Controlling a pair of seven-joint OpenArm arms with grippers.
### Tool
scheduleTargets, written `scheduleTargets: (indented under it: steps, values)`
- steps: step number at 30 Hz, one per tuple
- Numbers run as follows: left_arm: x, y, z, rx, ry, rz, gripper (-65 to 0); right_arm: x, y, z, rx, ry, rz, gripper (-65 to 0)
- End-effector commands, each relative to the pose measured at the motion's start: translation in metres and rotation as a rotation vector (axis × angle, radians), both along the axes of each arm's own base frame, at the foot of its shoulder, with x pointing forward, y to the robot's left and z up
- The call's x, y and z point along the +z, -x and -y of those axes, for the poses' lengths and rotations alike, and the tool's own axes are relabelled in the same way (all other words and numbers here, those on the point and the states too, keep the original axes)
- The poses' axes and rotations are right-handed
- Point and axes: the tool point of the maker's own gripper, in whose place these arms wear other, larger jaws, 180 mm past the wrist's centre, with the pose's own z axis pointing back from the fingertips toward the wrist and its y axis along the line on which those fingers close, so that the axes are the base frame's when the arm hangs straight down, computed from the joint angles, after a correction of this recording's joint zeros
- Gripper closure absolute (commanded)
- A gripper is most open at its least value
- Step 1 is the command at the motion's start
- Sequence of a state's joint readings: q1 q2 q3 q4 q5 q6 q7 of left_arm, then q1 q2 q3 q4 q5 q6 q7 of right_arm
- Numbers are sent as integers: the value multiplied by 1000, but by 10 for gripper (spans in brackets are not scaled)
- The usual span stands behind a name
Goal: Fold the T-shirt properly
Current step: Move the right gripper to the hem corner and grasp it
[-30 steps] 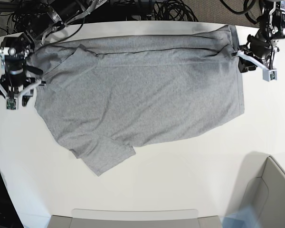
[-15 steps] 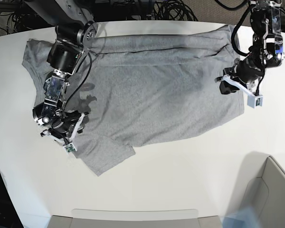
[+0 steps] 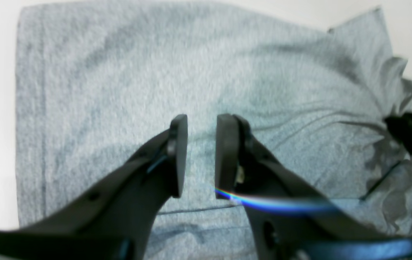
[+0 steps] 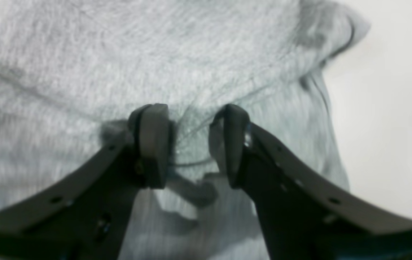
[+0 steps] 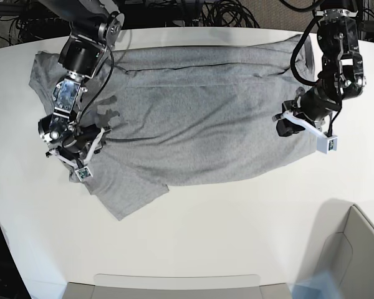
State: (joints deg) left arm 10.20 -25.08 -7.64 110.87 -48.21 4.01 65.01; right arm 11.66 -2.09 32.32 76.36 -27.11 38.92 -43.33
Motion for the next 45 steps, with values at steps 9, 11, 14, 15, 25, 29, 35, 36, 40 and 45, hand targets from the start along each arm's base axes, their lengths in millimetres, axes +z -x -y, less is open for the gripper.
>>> scheduleTargets:
  steps: [9, 11, 14, 15, 25, 29, 35, 36, 40, 45]
  values:
    - [16, -13, -1, -5, -3, 50, -135, 70, -29, 3, -6, 79, 186, -257]
    - [16, -13, -1, -5, -3, 50, -135, 96, -51, 7, -10, 90, 245, -259]
    - [16, -13, -2, -2, -3, 49, -135, 117, -80, 7, -6, 76, 286, -288]
    - [16, -13, -2, -2, -3, 49, -135, 123, -90, 13, -6, 78, 289, -304]
    - [15, -12, -2, -4, -3, 46, -135, 81, -138, 18, 36, -162, 168, -325]
    - [15, -12, -2, -2, -3, 46, -135, 52, -136, 9, 25, -279, 166, -324]
    - [15, -12, -2, -2, -3, 46, -135, 18, -132, 27, -128, -347, 202, -324]
    - [15, -12, -2, -2, -3, 46, -135, 15, -133, 30, -153, -345, 221, -324]
    - [15, -12, -2, -2, -3, 46, -135, 1, -124, 37, -179, -346, 203, -324]
    - [14, -12, -2, -2, -3, 45, -135, -16, -113, 16, -155, -394, 138, -324]
